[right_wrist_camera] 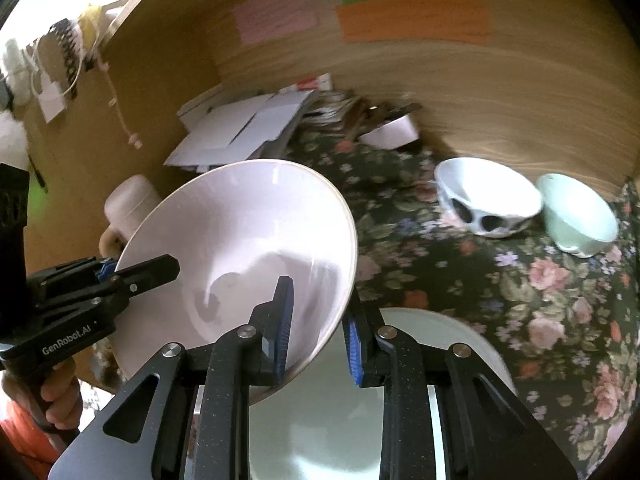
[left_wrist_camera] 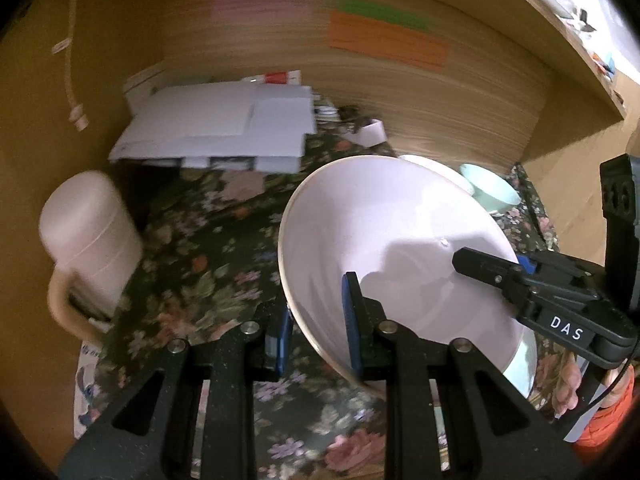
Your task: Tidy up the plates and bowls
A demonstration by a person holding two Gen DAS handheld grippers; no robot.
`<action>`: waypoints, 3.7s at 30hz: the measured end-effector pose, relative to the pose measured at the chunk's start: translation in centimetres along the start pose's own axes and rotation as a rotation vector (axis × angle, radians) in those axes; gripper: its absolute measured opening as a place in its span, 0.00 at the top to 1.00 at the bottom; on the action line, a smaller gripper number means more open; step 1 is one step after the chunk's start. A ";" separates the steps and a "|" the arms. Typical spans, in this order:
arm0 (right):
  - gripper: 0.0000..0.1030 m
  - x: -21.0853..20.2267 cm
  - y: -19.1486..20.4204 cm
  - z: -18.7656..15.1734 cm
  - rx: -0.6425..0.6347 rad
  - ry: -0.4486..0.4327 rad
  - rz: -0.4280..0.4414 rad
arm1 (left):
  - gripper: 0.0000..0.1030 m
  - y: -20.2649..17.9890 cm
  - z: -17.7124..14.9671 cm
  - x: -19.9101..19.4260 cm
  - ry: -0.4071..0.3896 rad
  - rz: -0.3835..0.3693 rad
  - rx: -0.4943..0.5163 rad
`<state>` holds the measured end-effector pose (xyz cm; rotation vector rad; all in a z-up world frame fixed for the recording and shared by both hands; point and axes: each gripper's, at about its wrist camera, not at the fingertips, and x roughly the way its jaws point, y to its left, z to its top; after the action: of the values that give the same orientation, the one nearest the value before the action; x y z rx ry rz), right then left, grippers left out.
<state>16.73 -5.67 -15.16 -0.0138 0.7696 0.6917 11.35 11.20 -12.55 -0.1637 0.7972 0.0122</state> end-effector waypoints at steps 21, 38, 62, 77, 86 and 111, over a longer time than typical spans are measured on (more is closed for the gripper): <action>0.79 6.1 4.3 -1.3 -0.072 0.163 0.021 | 0.78 6.4 -4.0 2.0 0.073 0.033 -0.090; 0.76 9.2 5.0 -1.4 -0.096 0.253 0.014 | 0.78 8.0 -5.1 4.3 0.125 0.044 -0.111; 0.59 0.7 -0.7 2.2 -0.055 0.021 -0.088 | 0.37 2.5 0.5 -0.1 -0.060 0.076 0.000; 0.50 -3.2 -10.9 4.6 0.084 -0.095 -0.234 | 0.18 -6.3 5.1 2.9 -0.124 0.012 0.158; 0.49 0.0 -16.4 5.5 0.151 -0.045 -0.267 | 0.17 -8.7 8.6 8.1 -0.088 -0.008 0.126; 0.56 8.3 -20.4 5.2 0.247 0.094 -0.220 | 0.17 -9.1 9.7 17.9 0.078 0.000 0.160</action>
<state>36.13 -15.54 -21.40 0.0929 0.9243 0.3867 31.40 2.72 -17.38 -0.0127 0.8721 -0.0579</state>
